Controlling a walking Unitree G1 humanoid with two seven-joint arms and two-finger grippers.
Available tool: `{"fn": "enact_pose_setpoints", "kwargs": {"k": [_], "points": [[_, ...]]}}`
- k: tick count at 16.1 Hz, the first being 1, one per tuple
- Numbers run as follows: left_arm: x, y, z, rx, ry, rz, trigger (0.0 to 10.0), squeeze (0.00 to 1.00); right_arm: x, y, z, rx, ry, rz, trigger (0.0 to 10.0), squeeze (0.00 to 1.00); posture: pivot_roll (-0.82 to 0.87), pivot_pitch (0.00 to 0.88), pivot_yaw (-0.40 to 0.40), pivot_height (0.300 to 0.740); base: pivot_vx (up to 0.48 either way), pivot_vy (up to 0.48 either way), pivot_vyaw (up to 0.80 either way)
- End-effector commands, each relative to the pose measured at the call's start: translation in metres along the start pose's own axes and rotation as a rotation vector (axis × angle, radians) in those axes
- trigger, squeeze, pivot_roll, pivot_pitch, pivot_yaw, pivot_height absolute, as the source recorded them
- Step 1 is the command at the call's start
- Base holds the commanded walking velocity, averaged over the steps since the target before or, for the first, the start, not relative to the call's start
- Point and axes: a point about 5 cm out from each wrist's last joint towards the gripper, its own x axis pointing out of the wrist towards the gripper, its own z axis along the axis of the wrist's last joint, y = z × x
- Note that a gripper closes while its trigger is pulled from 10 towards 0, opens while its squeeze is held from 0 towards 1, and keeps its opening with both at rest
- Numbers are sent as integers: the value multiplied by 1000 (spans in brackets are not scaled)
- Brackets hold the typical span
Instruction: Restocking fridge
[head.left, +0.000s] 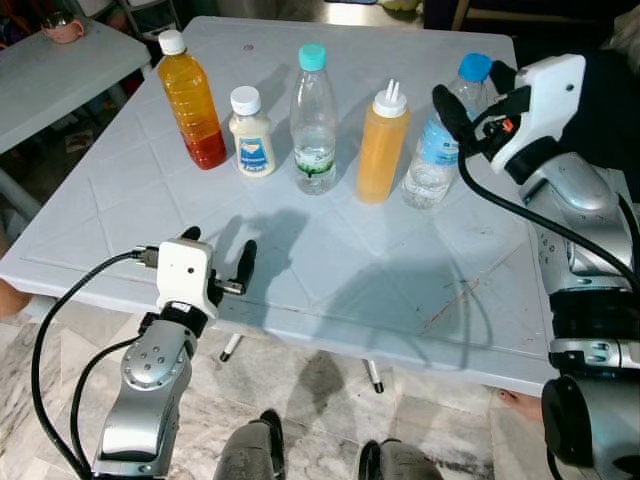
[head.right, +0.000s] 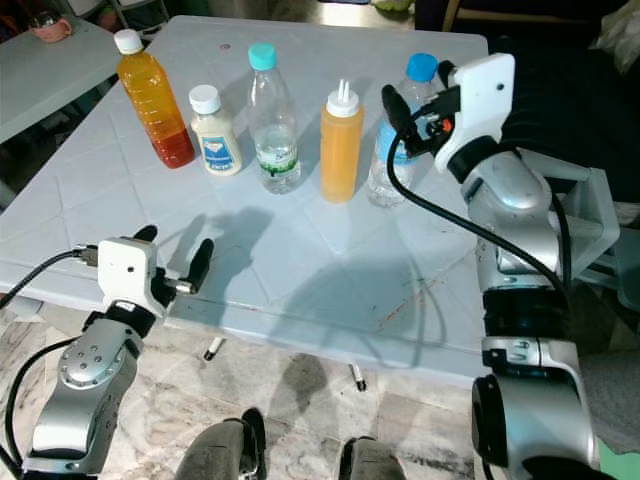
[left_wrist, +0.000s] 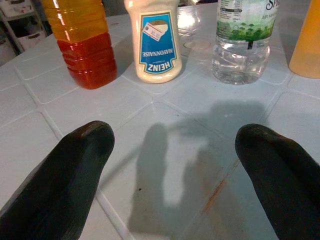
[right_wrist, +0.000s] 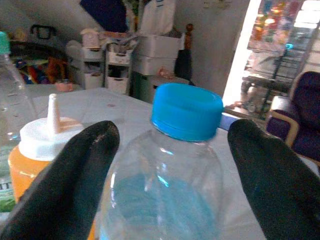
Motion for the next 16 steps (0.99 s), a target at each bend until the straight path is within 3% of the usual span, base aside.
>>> {"fn": "enact_pose_setpoints", "kwargs": {"k": [1,9,15,16], "points": [[-2,0,0,6,10,-2,10000,0,6,-1,7,-35,-6,37,0,0,87,195,46,740,0,0,0],[-4,-1,-2,6,19,-10,10000,0,20,-13,20,-65,-24,86,0,0,90,202,48,740,0,0,0],[-1,-5,-4,-2,29,-23,10000,0,13,6,5,-55,7,45,0,0,71,199,42,740,0,0,0],[0,-6,-4,-3,30,-24,10000,0,12,7,3,-49,9,34,392,0,67,198,43,740,0,0,0]]}}
